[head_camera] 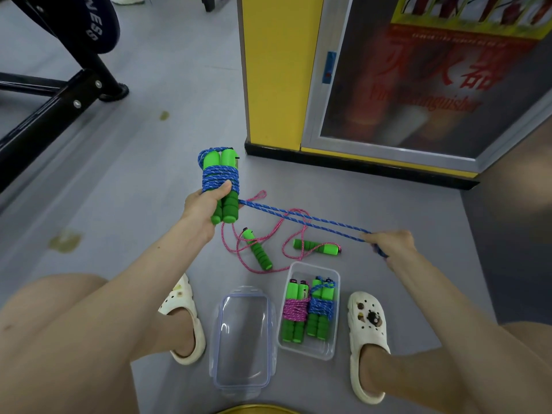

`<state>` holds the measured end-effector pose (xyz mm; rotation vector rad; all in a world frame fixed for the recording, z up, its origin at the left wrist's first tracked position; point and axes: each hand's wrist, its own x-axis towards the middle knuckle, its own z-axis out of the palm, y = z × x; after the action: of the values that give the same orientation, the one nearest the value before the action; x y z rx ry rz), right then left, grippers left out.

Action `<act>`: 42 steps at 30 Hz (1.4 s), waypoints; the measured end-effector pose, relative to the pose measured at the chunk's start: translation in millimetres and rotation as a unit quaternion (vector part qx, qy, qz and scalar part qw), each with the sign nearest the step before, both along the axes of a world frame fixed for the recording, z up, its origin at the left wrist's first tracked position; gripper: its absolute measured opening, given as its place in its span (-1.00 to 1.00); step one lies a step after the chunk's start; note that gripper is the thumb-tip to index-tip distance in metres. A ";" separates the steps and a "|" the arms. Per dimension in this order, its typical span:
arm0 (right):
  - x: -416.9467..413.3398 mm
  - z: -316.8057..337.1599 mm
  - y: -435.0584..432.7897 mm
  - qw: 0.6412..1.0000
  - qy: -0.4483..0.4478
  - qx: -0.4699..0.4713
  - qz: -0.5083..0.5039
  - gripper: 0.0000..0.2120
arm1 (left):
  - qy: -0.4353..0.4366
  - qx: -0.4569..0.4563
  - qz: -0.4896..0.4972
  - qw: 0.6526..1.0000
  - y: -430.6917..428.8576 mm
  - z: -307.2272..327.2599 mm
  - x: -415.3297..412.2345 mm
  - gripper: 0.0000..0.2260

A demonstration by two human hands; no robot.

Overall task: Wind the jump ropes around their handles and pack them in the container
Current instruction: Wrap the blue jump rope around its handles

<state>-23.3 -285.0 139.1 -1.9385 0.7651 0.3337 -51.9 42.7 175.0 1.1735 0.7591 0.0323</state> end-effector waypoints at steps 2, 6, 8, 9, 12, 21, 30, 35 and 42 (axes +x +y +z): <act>0.6 2.3 0.4 0.998 0.014 0.054 -0.041 -0.80 | 0.005 -0.006 0.009 1.000 1.7 -2.6 2.0 -0.69; -3.8 2.1 -3.1 0.999 -0.002 0.047 -0.008 -0.82 | 0.017 -0.001 0.015 1.000 2.1 -8.2 3.7 -0.72; -6.6 5.4 -6.3 0.996 -0.037 0.020 0.075 -0.82 | 0.025 0.015 0.021 0.999 3.9 -10.8 5.0 -0.74; -8.3 9.1 -7.4 0.990 -0.038 0.008 0.136 -0.83 | 0.029 0.025 0.031 0.999 6.7 -11.6 5.7 -0.73; -15.5 22.6 -9.0 0.960 0.012 0.027 0.280 -0.85 | 0.034 0.038 0.070 0.996 17.8 -14.1 6.9 -0.72; -19.7 23.3 -21.1 0.962 -0.060 0.097 0.248 -0.89 | 0.048 0.063 0.085 0.993 20.2 -17.9 3.1 -0.88; -13.7 14.2 -27.5 0.988 -0.049 0.045 0.140 -0.84 | 0.056 0.128 0.071 0.988 16.4 -21.9 4.3 -0.82; -19.8 26.0 -27.5 0.963 -0.011 0.191 0.189 -0.73 | 0.052 0.173 0.070 0.981 19.4 -20.7 6.3 -0.79; -22.1 32.6 -39.4 0.921 0.021 0.317 0.226 -0.51 | 0.068 0.189 0.066 0.977 20.1 -30.2 5.6 -0.77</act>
<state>-45.4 -324.4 171.7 -1.4600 0.1715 0.8000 -46.3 62.8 144.8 1.4940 0.9804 0.2174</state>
